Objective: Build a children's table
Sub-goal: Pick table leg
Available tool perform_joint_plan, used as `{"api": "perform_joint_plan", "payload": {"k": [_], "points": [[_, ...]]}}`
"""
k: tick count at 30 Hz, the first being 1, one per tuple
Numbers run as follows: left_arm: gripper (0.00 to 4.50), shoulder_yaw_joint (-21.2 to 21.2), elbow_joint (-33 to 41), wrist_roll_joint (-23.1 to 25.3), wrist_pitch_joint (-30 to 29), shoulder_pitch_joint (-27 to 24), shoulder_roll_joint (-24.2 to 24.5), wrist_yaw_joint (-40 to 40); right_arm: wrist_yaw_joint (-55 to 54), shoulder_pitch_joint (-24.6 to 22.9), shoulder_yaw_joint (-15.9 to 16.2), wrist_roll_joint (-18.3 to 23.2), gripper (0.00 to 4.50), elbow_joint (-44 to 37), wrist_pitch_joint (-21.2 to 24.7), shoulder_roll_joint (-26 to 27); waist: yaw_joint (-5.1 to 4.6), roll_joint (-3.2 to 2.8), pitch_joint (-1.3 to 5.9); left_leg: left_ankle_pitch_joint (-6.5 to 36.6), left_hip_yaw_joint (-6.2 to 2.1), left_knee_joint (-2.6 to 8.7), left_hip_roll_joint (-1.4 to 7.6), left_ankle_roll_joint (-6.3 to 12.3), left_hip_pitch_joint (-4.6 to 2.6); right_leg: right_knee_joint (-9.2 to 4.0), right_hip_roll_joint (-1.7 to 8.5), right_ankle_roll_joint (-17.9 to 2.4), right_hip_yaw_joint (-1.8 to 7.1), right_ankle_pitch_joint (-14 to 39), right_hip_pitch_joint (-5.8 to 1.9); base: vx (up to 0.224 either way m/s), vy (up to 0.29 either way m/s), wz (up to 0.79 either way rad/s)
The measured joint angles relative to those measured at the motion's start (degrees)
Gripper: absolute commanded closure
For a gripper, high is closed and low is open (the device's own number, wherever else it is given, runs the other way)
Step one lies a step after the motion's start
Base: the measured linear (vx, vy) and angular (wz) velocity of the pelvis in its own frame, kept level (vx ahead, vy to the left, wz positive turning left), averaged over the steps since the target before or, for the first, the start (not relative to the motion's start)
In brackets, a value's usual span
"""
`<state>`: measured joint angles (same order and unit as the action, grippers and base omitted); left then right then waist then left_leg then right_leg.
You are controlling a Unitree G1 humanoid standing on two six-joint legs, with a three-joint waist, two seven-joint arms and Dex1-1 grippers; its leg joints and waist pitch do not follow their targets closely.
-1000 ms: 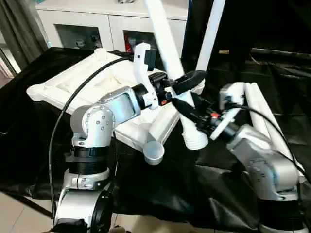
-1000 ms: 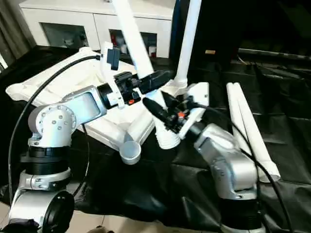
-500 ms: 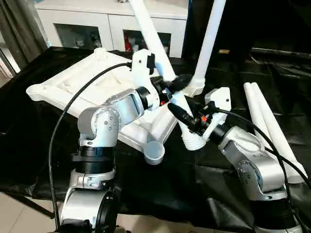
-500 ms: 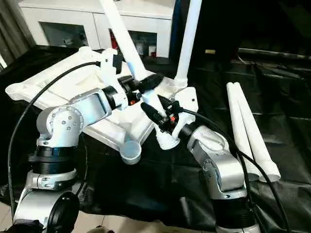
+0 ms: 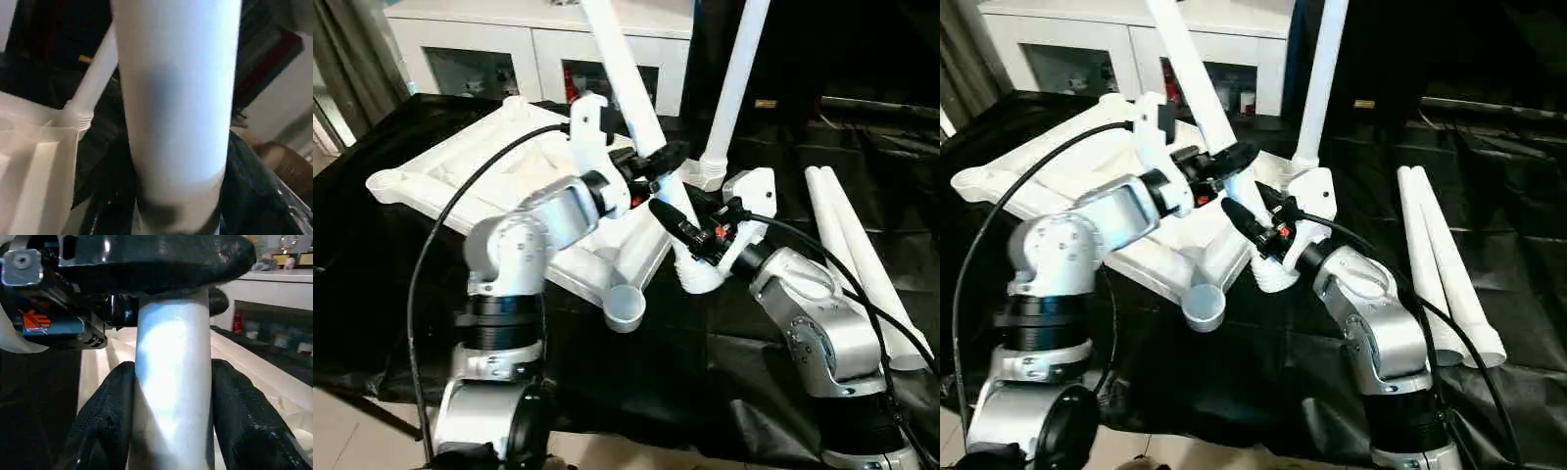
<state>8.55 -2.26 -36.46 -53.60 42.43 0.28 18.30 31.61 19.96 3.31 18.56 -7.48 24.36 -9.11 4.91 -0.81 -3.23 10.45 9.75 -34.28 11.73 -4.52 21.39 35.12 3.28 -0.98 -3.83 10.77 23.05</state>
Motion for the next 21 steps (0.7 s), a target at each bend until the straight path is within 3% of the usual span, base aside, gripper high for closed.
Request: {"api": "perform_joint_plan", "payload": {"k": [6,11,19,21], "points": [[2.63,-2.8,0.2,-1.0,0.1,-0.2,2.7,6.6,3.9,-0.2,-1.4,6.3,1.50,-2.6,7.7,-3.0,0.16,0.01,0.00,0.0,0.01,-0.02,0.00,0.03,0.01,-0.01,0.01,0.0,0.01,0.0,-0.03,0.000,0.000,0.00],[2.64,-5.9,0.1,-1.8,0.5,-0.1,8.4,17.0,9.0,-2.2,-3.5,15.0,1.35,-6.0,17.9,-8.2,0.06,-0.03,0.01,0.0,0.01,0.00,0.01,0.02,-0.04,0.02,0.00,0.0,0.01,0.0,-0.02,0.000,0.000,0.00],[2.64,-8.0,0.7,-3.5,0.9,0.1,13.9,28.0,12.7,-3.0,-3.2,17.9,1.35,-8.3,23.2,-13.4,0.11,-0.03,0.01,0.0,0.02,-0.02,0.01,-0.01,-0.10,0.04,0.00,0.0,0.03,-0.1,-0.06,0.000,0.000,0.00],[2.64,-8.1,1.4,-4.1,0.9,0.1,14.1,29.0,12.7,-3.1,-2.8,18.5,1.72,-8.8,24.0,-13.4,0.12,-0.03,0.01,0.0,0.03,-0.02,0.01,-0.01,-0.09,0.04,0.01,0.0,0.03,-0.1,-0.06,0.000,0.000,0.00]]}}
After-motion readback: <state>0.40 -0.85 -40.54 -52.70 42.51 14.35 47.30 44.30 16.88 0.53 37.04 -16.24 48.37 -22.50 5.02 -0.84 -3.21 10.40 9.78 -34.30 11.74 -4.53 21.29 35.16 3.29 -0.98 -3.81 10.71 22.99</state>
